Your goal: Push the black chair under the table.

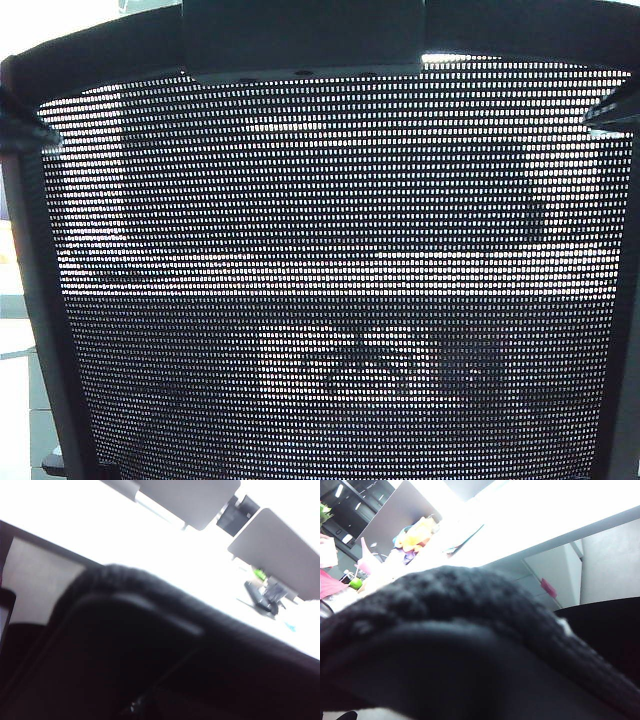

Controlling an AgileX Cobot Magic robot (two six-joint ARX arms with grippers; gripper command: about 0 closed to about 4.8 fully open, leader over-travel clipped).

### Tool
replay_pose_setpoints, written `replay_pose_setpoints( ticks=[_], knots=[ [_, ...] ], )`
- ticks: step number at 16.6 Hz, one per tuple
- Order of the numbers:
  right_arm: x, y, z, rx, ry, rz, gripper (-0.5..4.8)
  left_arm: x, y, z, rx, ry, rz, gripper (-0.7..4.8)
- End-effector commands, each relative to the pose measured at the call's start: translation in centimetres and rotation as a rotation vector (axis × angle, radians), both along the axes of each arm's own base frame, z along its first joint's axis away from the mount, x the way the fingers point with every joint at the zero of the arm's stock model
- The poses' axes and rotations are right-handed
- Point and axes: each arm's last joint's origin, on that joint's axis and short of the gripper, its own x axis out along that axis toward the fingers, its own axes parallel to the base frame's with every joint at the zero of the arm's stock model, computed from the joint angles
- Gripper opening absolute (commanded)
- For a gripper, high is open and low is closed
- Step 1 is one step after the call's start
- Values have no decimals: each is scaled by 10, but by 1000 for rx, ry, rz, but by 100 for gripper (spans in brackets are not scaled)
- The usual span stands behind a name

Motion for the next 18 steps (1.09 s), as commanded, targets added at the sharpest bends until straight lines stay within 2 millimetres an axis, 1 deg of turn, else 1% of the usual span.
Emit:
replay_pose_setpoints(
  ticks=[1, 6, 11, 14, 18],
  knots=[
    [4, 0, 6, -8, -65, -56, -5, 4, -1, 7, 12, -70, 27, -6],
    [5, -2, 6, -5, -63, -70, -5, 5, 1, 8, 17, -75, 52, -6],
    [9, -11, 6, -4, -66, -119, -5, 7, 1, 7, 19, -68, 87, -6],
    [15, -17, 6, 0, -69, -126, -5, 18, -3, 6, 19, -56, 83, -6],
    [29, -14, 8, 0, -69, -121, -5, 37, -11, 17, 50, -49, 80, -6]
  ],
)
